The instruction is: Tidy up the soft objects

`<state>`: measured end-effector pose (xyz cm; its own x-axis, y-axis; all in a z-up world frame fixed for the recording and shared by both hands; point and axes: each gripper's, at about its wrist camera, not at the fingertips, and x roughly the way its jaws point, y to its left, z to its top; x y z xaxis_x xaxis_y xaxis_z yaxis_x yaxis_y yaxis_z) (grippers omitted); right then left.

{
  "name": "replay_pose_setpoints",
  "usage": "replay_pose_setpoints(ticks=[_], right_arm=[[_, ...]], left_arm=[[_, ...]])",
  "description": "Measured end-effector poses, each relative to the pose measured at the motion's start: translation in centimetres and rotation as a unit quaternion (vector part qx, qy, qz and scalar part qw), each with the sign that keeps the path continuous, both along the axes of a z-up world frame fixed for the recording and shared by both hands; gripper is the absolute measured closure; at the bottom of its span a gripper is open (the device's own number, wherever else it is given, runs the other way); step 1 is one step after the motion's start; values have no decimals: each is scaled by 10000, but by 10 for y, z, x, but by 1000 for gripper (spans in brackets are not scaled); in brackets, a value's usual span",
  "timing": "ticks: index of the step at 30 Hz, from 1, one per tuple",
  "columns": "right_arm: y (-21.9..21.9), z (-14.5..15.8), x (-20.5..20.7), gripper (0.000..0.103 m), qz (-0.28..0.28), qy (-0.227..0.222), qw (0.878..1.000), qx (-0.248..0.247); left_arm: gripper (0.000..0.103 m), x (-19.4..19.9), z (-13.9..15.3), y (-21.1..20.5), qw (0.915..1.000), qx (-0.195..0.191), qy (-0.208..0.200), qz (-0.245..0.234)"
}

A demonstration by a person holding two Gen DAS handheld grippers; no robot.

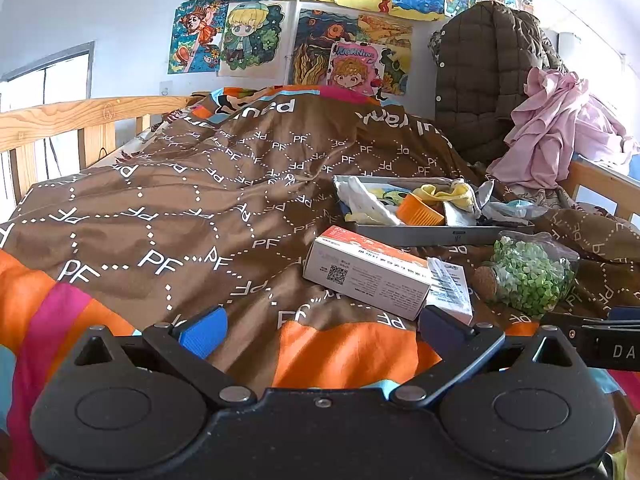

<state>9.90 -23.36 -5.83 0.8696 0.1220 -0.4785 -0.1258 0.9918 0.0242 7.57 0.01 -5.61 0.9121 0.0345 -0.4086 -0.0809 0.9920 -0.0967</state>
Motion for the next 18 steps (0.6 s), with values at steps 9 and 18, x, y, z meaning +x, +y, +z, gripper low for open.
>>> replay_pose_setpoints(ticks=[9, 18], right_arm=[[0, 0, 0, 0, 1, 0, 10000, 0], [0, 0, 0, 0, -1, 1, 10000, -1]], left_arm=[[1, 0, -1, -1, 10000, -1, 9, 0], [1, -1, -1, 0, 9999, -137, -6, -73]])
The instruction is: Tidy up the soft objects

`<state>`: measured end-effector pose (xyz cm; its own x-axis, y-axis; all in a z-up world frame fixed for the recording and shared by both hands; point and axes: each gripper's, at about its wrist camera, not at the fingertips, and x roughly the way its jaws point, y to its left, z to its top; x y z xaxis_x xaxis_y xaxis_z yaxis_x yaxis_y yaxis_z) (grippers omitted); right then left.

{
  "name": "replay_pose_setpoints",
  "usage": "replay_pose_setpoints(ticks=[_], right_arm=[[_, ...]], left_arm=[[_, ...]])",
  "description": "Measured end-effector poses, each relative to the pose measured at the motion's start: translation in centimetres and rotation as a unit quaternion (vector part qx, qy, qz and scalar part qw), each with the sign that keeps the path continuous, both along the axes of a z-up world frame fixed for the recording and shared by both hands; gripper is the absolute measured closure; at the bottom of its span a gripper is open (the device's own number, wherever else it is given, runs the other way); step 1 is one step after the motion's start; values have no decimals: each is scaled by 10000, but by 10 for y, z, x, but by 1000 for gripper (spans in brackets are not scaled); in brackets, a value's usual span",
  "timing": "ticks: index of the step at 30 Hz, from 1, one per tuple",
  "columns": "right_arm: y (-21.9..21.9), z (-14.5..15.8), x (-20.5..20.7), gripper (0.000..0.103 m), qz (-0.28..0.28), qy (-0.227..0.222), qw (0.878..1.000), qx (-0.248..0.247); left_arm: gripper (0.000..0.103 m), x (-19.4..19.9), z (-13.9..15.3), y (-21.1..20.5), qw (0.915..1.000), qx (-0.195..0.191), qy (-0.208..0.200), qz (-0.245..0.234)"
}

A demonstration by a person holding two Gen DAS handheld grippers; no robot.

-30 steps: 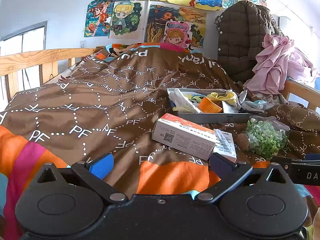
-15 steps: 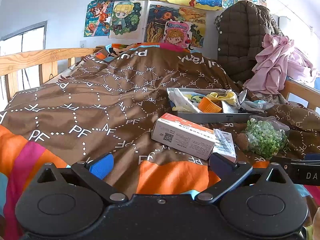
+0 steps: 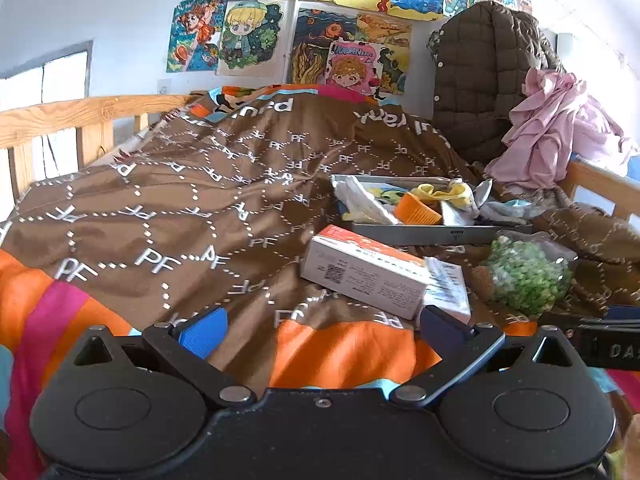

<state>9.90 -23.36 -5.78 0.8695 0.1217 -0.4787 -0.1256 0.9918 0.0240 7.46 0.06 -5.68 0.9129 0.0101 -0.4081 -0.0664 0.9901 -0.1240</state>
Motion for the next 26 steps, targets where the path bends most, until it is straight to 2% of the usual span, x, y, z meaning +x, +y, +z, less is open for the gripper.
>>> replay_pose_setpoints(ticks=[2, 6, 26], right_arm=[[0, 0, 0, 0, 1, -2, 10000, 1], [0, 0, 0, 0, -1, -2, 10000, 0], [1, -2, -1, 0, 16, 2, 10000, -8]], left_arm=[[1, -2, -1, 0, 9998, -146, -88, -100], [1, 2, -2, -2, 10000, 21, 15, -73], [1, 1, -1, 1, 9999, 32, 55, -152]])
